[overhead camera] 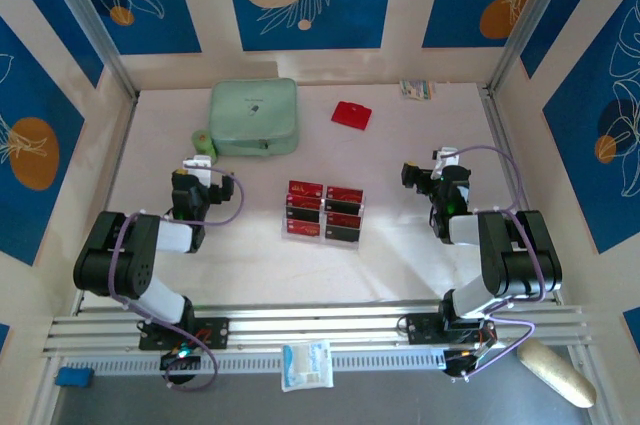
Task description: Put the credit cards into the card holder
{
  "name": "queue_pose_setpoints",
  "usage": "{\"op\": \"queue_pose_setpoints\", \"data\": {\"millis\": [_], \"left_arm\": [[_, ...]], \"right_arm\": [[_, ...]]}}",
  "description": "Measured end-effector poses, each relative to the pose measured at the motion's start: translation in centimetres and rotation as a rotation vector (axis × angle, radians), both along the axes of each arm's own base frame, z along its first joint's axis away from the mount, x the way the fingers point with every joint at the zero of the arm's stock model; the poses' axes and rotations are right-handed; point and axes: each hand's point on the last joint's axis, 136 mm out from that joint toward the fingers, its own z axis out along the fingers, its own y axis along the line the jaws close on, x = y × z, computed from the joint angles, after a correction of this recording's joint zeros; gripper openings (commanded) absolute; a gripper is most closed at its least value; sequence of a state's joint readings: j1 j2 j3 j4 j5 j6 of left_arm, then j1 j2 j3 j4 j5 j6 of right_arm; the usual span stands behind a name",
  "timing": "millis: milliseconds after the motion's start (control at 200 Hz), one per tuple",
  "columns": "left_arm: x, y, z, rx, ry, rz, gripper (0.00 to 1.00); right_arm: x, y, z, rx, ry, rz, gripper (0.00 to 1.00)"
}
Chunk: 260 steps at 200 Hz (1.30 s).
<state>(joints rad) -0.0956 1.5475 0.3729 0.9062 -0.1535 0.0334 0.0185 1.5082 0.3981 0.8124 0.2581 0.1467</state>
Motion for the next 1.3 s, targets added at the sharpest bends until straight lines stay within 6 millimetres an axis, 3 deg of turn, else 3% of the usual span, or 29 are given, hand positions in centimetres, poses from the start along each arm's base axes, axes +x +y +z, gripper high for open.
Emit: {"op": "queue_pose_setpoints", "data": {"millis": [135,325,395,455,530,610,750,915,1085,1300], "left_arm": [[-0.4,0.5,1.6,0.008,0.015,0.025,1.0],[0.6,1.1,8.8,-0.081,-0.025,0.102,1.0],[1.0,1.0,11.8,-0.156,-0.025,0.122,1.0],[1.1,0.6,13.6,-0.225,-0.011,0.129,1.0],[0.9,-0.1,14.7,-0.31,0.026,0.124,1.0],[0.0,-1.4,13.7,-0.37,0.103,0.119,1.0],[-2.9,-5.4,9.7,-0.373,0.287,0.086,1.0],[-7.0,-8.5,5.1,-0.273,0.436,0.083,1.0],[-10.1,-7.6,1.3,-0.176,0.518,0.152,1.0],[-11.1,-7.9,-0.4,-0.132,0.558,0.158,1.0]], "right_arm": [[-0.6,-0.6,1.1,0.011,0.046,-0.041,0.99],[1.7,-4.7,8.9,0.246,0.081,-0.284,0.99],[1.7,-5.7,10.6,0.326,0.092,-0.311,0.99],[1.1,-5.5,10.8,0.372,0.129,-0.299,0.99],[-0.1,-2.8,10.0,0.409,0.212,-0.219,0.99],[-1.6,1.5,9.2,0.412,0.303,-0.101,1.0],[-5.6,9.8,8.7,0.349,0.42,0.133,0.99],[-11.6,16.5,6.6,0.22,0.532,0.316,0.99],[-16.7,18.2,1.4,0.034,0.689,0.331,1.0],[-19.1,17.1,-3.1,-0.157,0.802,0.24,1.0]]}}
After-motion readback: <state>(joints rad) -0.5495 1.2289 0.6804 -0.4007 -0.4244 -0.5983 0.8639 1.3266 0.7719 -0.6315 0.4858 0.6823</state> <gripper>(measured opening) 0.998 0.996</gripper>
